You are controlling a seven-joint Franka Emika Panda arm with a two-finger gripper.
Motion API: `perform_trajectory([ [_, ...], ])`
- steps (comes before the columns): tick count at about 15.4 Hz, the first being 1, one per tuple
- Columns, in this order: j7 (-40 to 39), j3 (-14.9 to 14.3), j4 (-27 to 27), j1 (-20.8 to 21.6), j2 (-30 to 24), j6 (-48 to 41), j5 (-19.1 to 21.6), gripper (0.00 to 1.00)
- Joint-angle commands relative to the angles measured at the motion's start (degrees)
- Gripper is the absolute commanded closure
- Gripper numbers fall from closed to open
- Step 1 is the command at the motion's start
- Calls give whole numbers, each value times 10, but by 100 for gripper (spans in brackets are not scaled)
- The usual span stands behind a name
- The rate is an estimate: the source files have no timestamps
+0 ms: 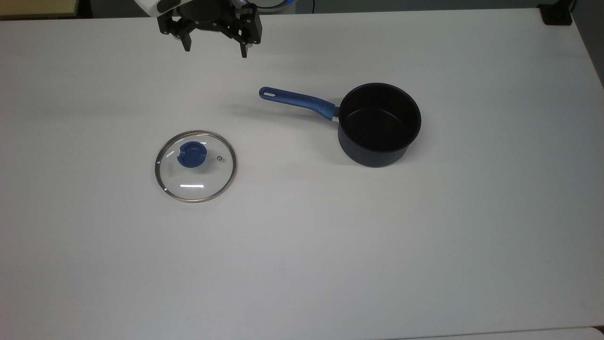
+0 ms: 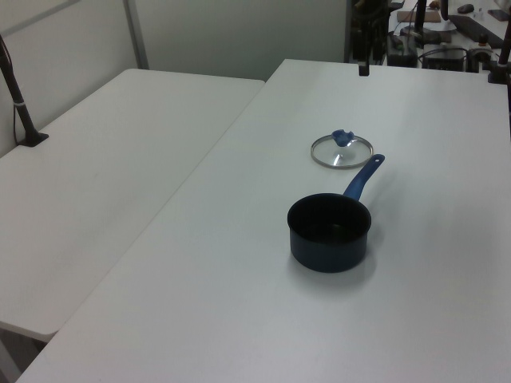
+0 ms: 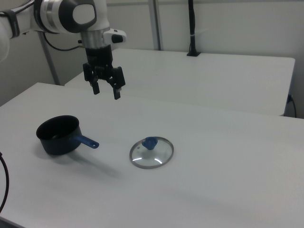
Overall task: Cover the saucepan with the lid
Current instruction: 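Move the gripper over the glass lid and lower onto its blue knob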
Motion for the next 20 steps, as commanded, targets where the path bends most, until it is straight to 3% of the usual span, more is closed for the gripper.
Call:
perform_trajectory([
  [1, -6, -9, -8, -22, -9, 2, 8, 0],
  [8, -21, -9, -9, -30, 5, 30, 9, 0],
  [15, -22, -8, -11, -67, 82, 113, 8, 0],
  [20, -28, -5, -22, -65, 129, 143, 7, 0],
])
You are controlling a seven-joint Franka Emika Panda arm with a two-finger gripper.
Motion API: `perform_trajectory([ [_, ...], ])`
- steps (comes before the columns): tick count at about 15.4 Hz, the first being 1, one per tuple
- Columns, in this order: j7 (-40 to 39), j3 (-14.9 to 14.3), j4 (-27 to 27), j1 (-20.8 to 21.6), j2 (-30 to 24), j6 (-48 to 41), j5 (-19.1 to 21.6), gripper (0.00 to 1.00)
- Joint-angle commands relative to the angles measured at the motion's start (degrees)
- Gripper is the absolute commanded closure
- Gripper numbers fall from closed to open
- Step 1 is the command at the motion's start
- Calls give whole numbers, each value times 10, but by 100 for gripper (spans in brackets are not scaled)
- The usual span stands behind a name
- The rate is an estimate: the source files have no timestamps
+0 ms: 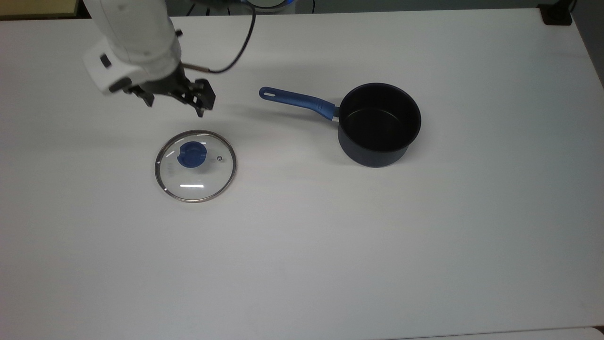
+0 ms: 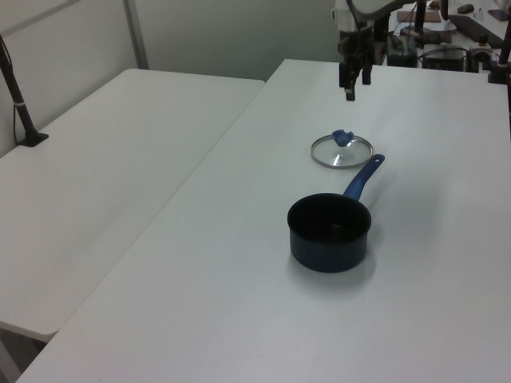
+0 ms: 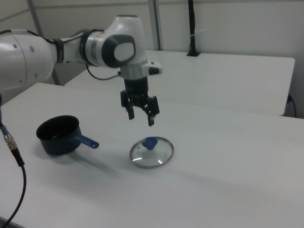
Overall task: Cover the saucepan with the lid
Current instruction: 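Move the gripper over the glass lid and lower onto its blue knob, then close the gripper on the blue knob of the glass lid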
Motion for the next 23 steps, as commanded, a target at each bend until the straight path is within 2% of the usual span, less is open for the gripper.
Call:
perform_trajectory([
  [1, -6, 1, -12, 6, 27, 38, 7, 0],
  [6, -6, 1, -12, 4, 70, 77, 3, 0],
  [16, 3, 3, -17, 10, 99, 119, 2, 4],
  [21, 3, 3, -17, 10, 99, 122, 2, 22],
  [23, 3, 3, -18, 10, 99, 122, 2, 27],
])
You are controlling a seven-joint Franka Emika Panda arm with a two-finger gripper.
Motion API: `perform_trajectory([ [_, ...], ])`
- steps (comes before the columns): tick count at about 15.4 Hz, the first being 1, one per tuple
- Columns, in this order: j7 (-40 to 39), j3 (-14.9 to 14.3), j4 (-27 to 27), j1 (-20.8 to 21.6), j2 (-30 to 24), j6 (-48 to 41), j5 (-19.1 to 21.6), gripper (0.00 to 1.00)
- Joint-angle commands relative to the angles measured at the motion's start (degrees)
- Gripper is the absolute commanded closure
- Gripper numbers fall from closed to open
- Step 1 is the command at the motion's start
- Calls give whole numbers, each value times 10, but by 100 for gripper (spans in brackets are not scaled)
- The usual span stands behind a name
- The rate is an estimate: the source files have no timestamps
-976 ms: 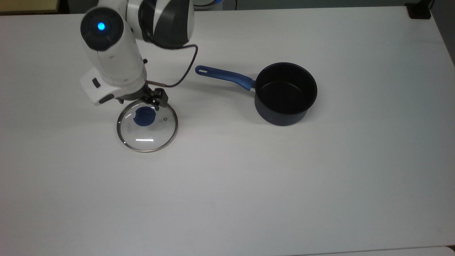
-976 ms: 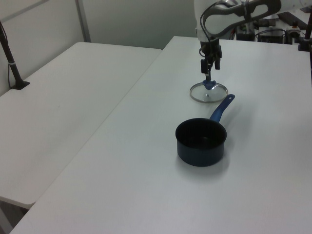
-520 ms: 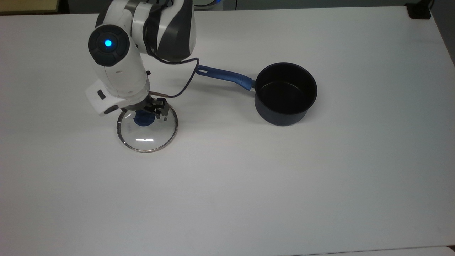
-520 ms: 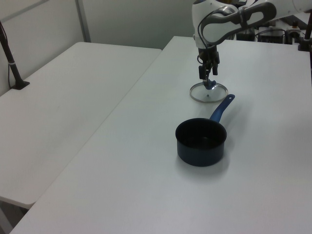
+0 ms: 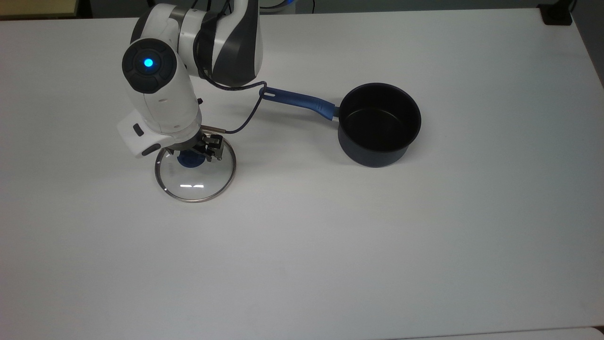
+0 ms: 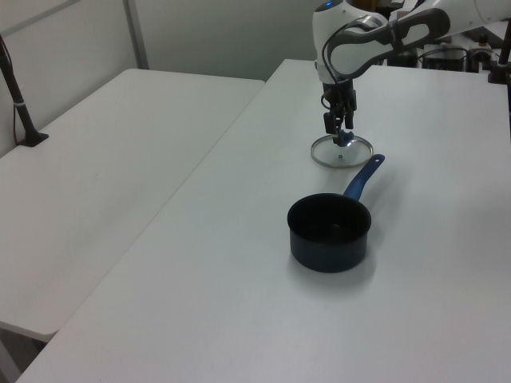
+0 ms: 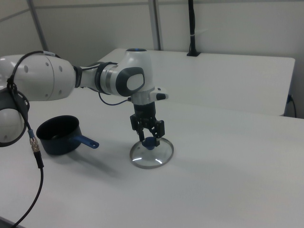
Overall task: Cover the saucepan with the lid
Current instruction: 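Close the gripper on the blue knob of the glass lid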
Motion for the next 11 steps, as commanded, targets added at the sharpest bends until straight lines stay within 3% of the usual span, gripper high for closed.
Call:
perform_trajectory([
  [1, 3, -2, -11, 6, -6, 16, 2, 27],
  [6, 2, -2, -12, 7, -5, 17, 1, 30],
  [11, -4, -2, -16, 4, -4, 17, 0, 21],
])
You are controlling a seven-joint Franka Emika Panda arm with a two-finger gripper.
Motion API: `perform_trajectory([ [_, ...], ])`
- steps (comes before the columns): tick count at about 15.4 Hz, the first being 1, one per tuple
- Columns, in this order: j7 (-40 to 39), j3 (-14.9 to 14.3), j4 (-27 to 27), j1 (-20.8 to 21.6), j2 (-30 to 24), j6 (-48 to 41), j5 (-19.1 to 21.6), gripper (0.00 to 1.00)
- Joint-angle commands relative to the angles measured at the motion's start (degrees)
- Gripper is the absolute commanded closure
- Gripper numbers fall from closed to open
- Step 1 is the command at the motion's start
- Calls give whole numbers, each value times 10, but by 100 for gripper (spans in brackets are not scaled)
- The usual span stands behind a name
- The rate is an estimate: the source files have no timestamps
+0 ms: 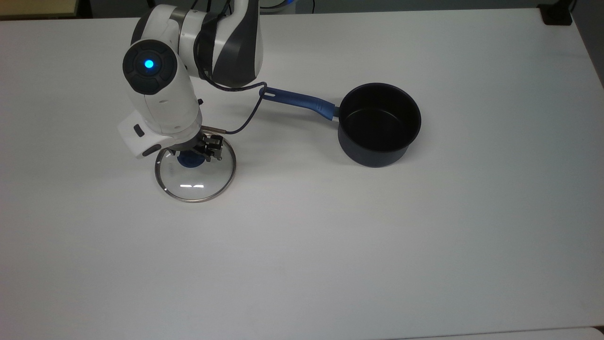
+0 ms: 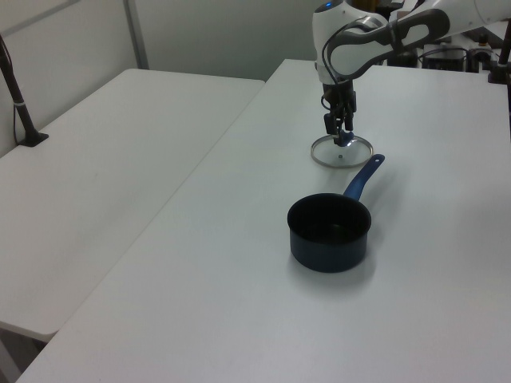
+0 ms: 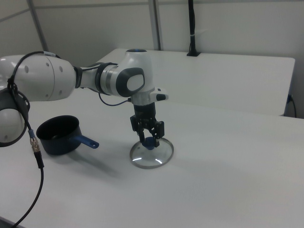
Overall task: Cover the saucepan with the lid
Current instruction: 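Close the gripper on the blue knob of the glass lid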
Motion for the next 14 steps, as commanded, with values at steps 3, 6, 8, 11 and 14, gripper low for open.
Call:
perform_trajectory([
  [3, -3, -2, -16, 5, -6, 17, -1, 23],
  [6, -3, -2, -16, 5, -6, 17, -1, 35],
  [8, -3, -2, -16, 5, -6, 17, -1, 39],
  [11, -3, -2, -19, 5, -6, 17, -1, 44],
  [14, -4, -2, -18, 4, -11, 11, 0, 49],
])
